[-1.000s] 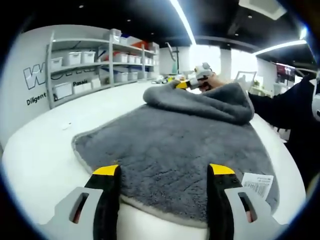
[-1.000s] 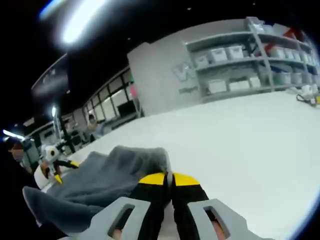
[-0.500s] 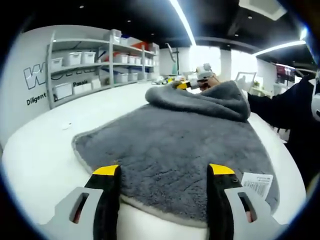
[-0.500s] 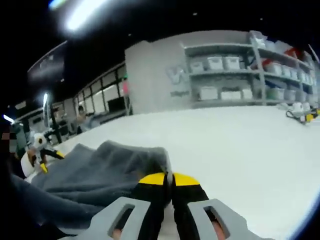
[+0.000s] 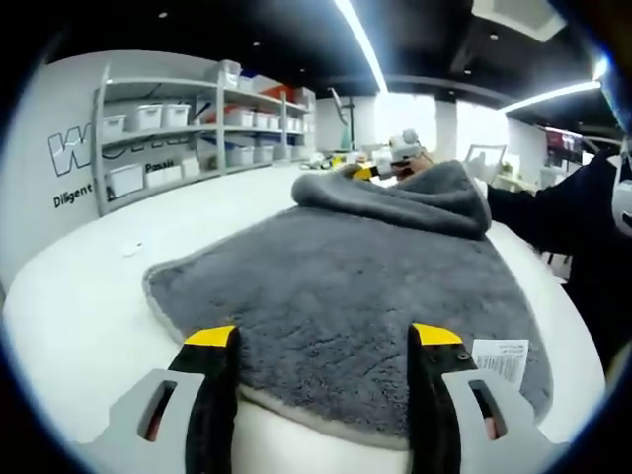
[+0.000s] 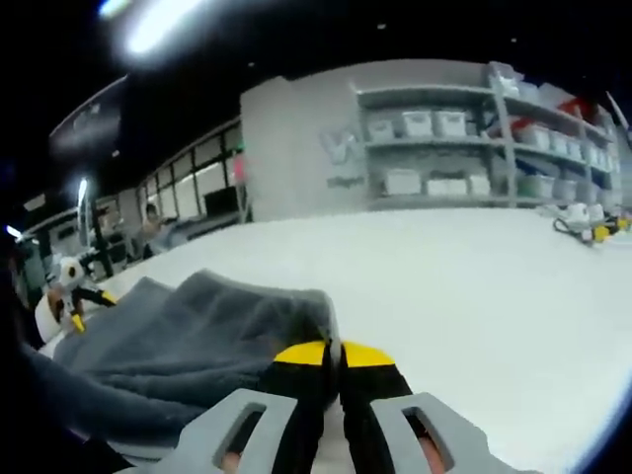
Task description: Open the folded towel by lifting each exposed corner and separating the folded layers until the towel lies flat within the target outline without major curled edges
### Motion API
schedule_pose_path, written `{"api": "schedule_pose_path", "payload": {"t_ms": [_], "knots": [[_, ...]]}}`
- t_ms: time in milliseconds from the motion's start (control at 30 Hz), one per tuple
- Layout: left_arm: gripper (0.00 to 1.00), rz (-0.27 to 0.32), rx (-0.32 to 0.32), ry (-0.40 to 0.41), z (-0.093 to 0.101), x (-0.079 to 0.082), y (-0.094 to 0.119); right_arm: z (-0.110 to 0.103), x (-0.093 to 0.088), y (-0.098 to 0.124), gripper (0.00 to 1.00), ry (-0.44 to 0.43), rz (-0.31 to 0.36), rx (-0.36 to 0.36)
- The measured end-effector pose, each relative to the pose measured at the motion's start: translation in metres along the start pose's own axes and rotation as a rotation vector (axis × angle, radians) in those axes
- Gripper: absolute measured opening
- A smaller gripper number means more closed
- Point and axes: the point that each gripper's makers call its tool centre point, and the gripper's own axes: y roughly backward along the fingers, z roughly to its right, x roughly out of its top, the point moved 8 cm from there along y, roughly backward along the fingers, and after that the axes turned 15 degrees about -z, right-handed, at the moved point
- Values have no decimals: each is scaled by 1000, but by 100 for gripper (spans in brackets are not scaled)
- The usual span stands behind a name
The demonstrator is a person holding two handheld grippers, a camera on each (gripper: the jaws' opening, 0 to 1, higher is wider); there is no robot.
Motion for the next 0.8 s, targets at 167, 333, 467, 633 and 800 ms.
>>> {"api": "schedule_pose_path", "payload": {"t_ms": [167, 333, 467, 633, 800], "knots": [[68, 3, 1, 1, 1, 0, -1, 5, 1, 3, 0, 18, 6, -19], [68, 8, 0, 0, 3, 0, -1, 10, 2, 5, 0, 30, 12, -36], [68, 5, 2, 0, 4, 0, -1, 17, 2, 8, 0, 28, 21, -65], [68, 4, 4, 0, 5, -1, -2, 21, 4, 14, 0, 28, 51, -100], [68, 3, 5, 0, 6, -1, -2, 26, 7, 19, 0, 26, 79, -122]]}}
